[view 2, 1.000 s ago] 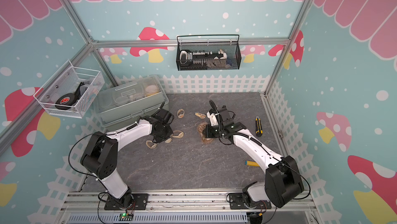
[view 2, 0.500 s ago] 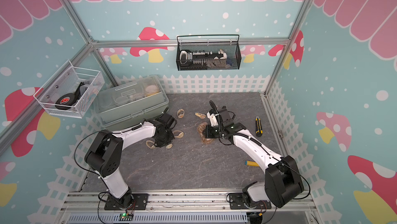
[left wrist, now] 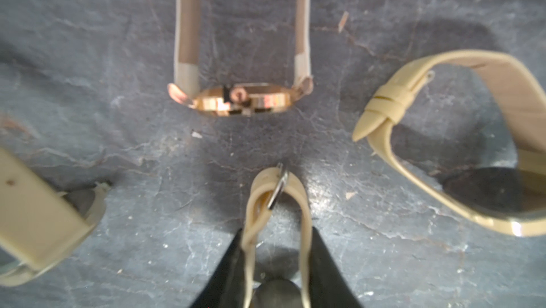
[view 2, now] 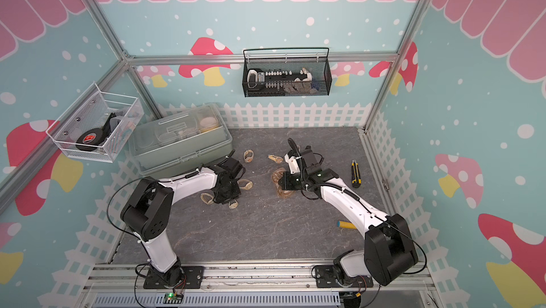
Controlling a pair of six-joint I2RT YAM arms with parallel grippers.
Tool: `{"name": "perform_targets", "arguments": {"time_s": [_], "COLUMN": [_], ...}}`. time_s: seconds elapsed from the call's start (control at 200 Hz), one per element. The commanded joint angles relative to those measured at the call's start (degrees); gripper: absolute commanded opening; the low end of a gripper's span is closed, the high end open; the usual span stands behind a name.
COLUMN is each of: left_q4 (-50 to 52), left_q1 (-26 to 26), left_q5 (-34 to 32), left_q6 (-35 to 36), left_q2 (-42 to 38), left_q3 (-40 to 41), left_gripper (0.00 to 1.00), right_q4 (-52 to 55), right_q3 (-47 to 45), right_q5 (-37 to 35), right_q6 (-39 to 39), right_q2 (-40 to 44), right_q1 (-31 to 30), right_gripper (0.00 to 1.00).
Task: Wipe the watch dial
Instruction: Place the watch at the center of the board.
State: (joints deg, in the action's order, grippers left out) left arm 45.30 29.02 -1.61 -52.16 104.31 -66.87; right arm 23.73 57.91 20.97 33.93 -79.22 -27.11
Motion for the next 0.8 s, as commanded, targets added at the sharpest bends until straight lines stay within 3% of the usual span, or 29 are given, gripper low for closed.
{"name": "perform_targets", "arguments": {"time_s": [0.0, 0.105, 0.19, 0.265, 0.795], "left_q4": [3.0, 5.1, 6.7, 8.3, 12.6], "left_q1": [0.3, 0.4, 0.6, 0.9, 2.2], "left_q5": [-1.7, -2.6, -3.5, -4.4, -14.7], "left_q6": [1.6, 2.6, 3.7, 4.9, 13.7], "left_q2": [-0.3, -0.7, -1.0, -0.7, 8.3], "left_q3": [-2.7, -5.1, -7.3, -9.8, -30.5], "left_gripper": [0.5, 0.75, 0.83, 0.99, 0.98], "right_q4": [-0.6, -0.6, -0.6, -0.5, 1.4], "right_q3": [-0.5, -0.6, -0.6, -0.6, 0.8], "right_q5": [-0.4, -0.4, -0.6, -0.7, -0.9], "right_q6": [0.0, -0.1, -0.2, -0.2, -0.9], "right_q2": [0.2, 0.4, 0.6, 0.7, 1.2], "right_q1": [-0.5, -0.4, -0.5, -0.5, -0.3], "right_gripper": [0.0, 0.0, 0.0, 0.0, 0.0]}}
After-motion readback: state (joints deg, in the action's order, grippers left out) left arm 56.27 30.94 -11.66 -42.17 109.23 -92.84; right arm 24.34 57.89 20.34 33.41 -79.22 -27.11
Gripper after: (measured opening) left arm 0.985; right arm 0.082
